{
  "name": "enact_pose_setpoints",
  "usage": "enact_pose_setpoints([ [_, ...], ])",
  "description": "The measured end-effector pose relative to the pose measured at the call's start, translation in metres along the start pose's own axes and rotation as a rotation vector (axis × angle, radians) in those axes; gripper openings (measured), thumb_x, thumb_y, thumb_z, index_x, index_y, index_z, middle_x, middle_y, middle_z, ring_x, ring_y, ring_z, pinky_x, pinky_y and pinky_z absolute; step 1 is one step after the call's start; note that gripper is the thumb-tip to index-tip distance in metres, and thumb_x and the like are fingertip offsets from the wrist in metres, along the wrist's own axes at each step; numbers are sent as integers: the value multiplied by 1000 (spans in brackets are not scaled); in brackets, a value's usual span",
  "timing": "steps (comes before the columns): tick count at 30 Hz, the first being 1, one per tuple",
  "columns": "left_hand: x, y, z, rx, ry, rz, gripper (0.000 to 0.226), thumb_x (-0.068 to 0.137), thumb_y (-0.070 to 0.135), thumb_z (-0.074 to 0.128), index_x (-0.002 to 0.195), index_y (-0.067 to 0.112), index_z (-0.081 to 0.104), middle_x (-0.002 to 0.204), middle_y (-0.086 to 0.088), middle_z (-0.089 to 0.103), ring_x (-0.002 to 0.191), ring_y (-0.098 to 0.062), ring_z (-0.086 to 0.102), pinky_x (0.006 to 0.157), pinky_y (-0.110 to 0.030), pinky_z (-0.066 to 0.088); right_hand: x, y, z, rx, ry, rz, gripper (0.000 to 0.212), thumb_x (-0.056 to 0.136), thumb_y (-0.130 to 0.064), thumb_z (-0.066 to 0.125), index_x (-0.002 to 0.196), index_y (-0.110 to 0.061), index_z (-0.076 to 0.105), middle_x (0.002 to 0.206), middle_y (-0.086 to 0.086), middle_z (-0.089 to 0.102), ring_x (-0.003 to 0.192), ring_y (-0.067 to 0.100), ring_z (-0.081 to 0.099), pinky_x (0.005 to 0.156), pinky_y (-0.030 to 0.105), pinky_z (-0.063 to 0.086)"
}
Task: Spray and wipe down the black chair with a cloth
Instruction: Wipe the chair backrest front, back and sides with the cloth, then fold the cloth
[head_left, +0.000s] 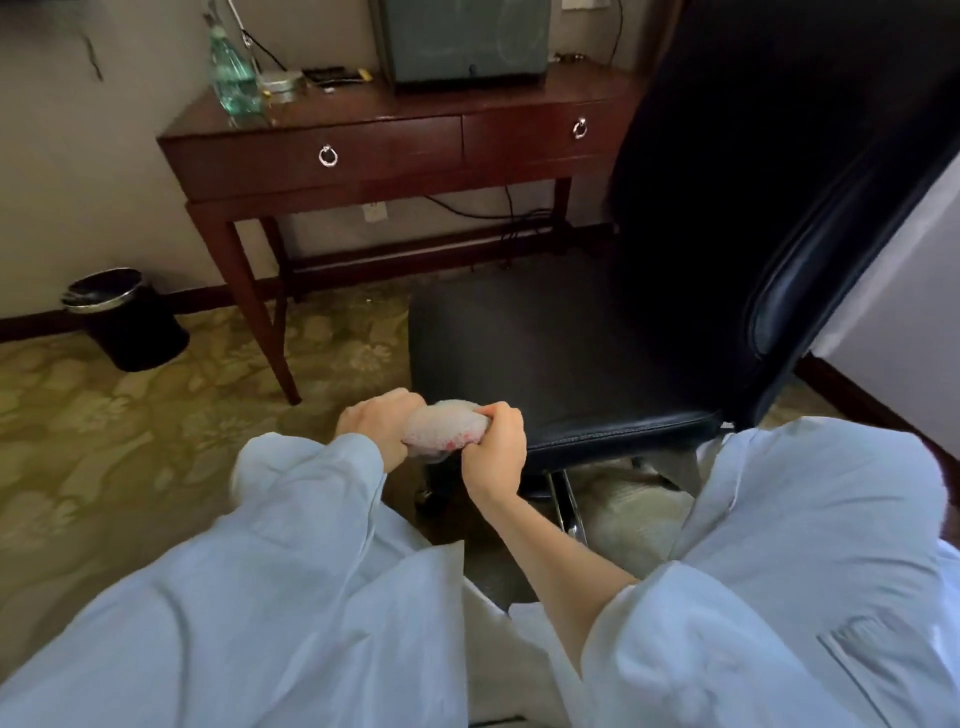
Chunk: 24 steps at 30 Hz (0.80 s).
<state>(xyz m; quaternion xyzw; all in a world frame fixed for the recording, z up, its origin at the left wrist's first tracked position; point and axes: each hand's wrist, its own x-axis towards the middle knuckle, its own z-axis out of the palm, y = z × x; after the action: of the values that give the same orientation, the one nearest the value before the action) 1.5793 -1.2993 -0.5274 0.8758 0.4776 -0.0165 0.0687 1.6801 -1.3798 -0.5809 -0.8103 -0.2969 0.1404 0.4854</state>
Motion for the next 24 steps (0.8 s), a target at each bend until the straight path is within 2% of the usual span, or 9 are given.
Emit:
enact_pose_setpoints([
  [3, -10, 4, -11, -17, 97, 43, 29, 90, 30, 67, 116, 27, 55, 111, 2, 62, 96, -20, 60, 89, -32, 53, 4, -12, -15, -20, -6, -36, 23, 88, -15, 64, 110, -18, 57, 113, 0, 55, 101, 13, 55, 90, 24, 50],
  [7, -14, 8, -26, -12, 107, 53, 30, 90, 26, 67, 117, 25, 56, 112, 0, 62, 98, -20, 61, 88, -31, 53, 4, -22, -25, -32, 9, -78, 24, 88, -13, 64, 110, -17, 56, 114, 1, 55, 100, 13, 54, 90, 26, 51],
  [12, -14, 10, -36, -4, 212, 115, 30, 89, 29, 67, 115, 30, 53, 110, 3, 61, 95, -18, 60, 82, -28, 50, 10, -29, -34, -19, 20, -112, 27, 86, -9, 66, 110, -16, 56, 113, 1, 55, 98, 12, 54, 88, 27, 52],
  [20, -12, 20, -50, 2, 242, 137, 32, 88, 28, 68, 116, 28, 53, 110, 3, 60, 99, -18, 61, 81, -25, 49, 27, -33, -48, -43, 9, -220, 27, 84, -6, 67, 108, -15, 57, 110, 2, 56, 97, 15, 56, 81, 25, 53],
  [24, -9, 24, -59, 51, 259, 134, 30, 89, 29, 66, 116, 27, 53, 110, 2, 60, 97, -18, 61, 80, -24, 48, 34, -38, -54, -46, -4, -268, 29, 83, -6, 68, 110, -13, 58, 112, 3, 57, 97, 14, 55, 84, 26, 53],
])
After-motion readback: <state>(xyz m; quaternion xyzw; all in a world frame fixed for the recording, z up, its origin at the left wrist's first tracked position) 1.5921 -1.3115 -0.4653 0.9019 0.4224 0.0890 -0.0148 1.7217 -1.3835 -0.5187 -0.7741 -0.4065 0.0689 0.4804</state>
